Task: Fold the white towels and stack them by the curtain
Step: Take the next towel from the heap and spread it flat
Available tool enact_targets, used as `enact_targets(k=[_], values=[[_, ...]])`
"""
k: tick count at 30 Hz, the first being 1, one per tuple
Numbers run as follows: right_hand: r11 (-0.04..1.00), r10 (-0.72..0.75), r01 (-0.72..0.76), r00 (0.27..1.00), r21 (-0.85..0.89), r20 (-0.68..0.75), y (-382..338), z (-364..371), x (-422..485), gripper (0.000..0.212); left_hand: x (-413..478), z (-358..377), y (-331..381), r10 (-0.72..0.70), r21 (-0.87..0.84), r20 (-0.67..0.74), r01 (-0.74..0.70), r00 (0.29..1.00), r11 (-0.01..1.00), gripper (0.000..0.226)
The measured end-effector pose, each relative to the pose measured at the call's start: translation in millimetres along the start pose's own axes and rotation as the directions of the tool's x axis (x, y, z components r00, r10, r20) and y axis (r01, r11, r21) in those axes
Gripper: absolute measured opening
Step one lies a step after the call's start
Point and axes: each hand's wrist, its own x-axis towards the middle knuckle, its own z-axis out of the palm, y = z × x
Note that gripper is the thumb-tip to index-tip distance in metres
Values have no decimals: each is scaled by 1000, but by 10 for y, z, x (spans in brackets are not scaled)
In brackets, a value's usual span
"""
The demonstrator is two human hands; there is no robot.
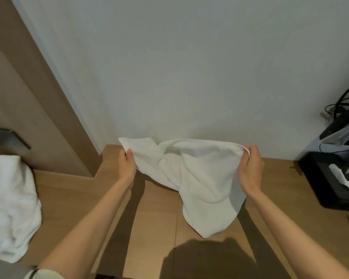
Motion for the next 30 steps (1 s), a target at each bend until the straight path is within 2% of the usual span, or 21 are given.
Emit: enact_targets(k=[4,8,10,14,16,17,18,20,22,23,25,27,30], values=[[984,-83,107,983,144,-162,-413,-221,264,23,-24,-240,656,203,-40,-73,-206,977,978,22],[934,-156,246,933,260,-323,-975,-518,413,24,-90,-547,1368,420,-43,-116,-427,900,903,31],[893,-154,307,895,329,-419,-1279,-672,438,25,-155,-713,1729,485,-78,-125,-496,865,865,35],[823,-137,414,809,389,-572,-1706,-868,377,24,-275,-1061,2228,434,-201,-86,-442,897,874,30],[815,-116,416,799,404,-590,-1804,-884,335,24,-267,-1219,2273,310,-377,45,-271,950,886,15],[823,-112,405,803,398,-586,-1817,-870,324,24,-240,-1275,2234,250,-422,96,-188,964,887,19],[846,-116,381,814,372,-570,-1802,-841,322,25,-232,-1310,2172,197,-422,110,-134,974,897,21],[925,-138,287,865,250,-483,-1688,-740,348,26,-135,-1326,1914,159,-293,34,-142,987,946,12],[984,-135,164,936,65,-325,-1480,-595,380,28,-30,-1296,1553,211,41,-23,-210,977,977,23],[994,-113,111,966,-23,-233,-1358,-517,394,29,17,-1286,1348,229,207,-25,-219,973,954,30],[981,-35,23,998,-192,-58,-1103,-366,388,34,63,-1260,953,209,430,8,-192,978,882,36],[944,38,-18,998,-329,55,-878,-233,337,37,86,-1207,631,147,529,69,-161,987,833,29],[886,-11,84,987,-455,160,-616,-52,198,34,47,-1074,327,125,607,131,-179,983,774,35]])
